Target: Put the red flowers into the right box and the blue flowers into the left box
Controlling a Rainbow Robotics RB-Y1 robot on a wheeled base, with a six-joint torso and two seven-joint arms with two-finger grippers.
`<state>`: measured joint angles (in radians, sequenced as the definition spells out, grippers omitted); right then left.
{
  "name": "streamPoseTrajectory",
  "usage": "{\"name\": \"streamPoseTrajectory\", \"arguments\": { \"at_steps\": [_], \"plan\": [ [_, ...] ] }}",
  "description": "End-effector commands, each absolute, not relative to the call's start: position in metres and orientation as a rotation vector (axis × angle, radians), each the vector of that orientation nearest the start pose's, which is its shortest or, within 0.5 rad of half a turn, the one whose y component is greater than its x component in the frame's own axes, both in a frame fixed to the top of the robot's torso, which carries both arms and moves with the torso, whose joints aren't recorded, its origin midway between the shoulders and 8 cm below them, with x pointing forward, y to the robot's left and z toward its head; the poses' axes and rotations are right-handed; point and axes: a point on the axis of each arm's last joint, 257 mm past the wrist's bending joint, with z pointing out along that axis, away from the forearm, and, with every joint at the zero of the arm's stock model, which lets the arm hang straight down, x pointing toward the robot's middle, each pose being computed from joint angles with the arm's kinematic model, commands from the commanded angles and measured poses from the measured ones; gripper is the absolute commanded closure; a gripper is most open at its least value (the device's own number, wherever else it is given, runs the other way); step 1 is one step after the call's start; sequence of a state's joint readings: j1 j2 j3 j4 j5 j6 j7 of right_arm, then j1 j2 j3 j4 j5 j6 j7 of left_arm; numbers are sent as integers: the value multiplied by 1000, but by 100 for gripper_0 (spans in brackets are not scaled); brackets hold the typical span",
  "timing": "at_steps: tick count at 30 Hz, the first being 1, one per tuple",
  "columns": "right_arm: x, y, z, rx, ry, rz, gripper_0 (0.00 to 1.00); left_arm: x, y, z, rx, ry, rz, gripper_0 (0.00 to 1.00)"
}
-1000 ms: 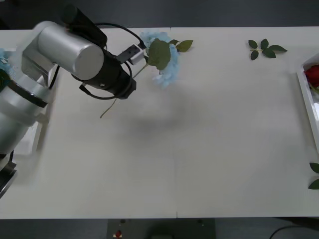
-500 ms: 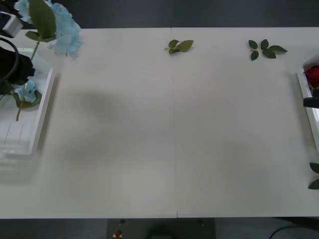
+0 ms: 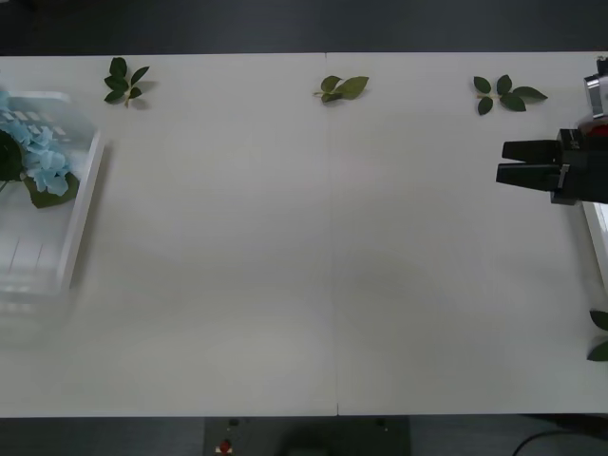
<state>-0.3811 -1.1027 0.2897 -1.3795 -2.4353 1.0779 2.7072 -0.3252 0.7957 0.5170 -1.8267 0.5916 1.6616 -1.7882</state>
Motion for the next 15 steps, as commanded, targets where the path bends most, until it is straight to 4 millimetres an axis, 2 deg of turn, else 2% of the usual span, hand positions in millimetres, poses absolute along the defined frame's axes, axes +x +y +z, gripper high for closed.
{"name": "streamPoseTrajectory", "arguments": {
  "at_steps": [1, 3, 8, 12, 15],
  "plan": [
    [464, -188, -65, -957, 1644, 989, 9, 458, 565, -92, -38, 2391, 431, 100],
    [462, -171, -59, -1021, 1612, 985, 10, 460, 577, -109, -47, 2422, 442, 100],
    [451, -131, -54, -1096, 1570, 1074, 9, 459, 587, -138, -39, 2491, 463, 100],
    [444, -99, -52, -1140, 1549, 1136, 9, 457, 587, -147, -19, 2519, 492, 100],
    [442, -83, -49, -1155, 1526, 1155, 10, 456, 586, -151, -6, 2531, 505, 100]
  ]
}}
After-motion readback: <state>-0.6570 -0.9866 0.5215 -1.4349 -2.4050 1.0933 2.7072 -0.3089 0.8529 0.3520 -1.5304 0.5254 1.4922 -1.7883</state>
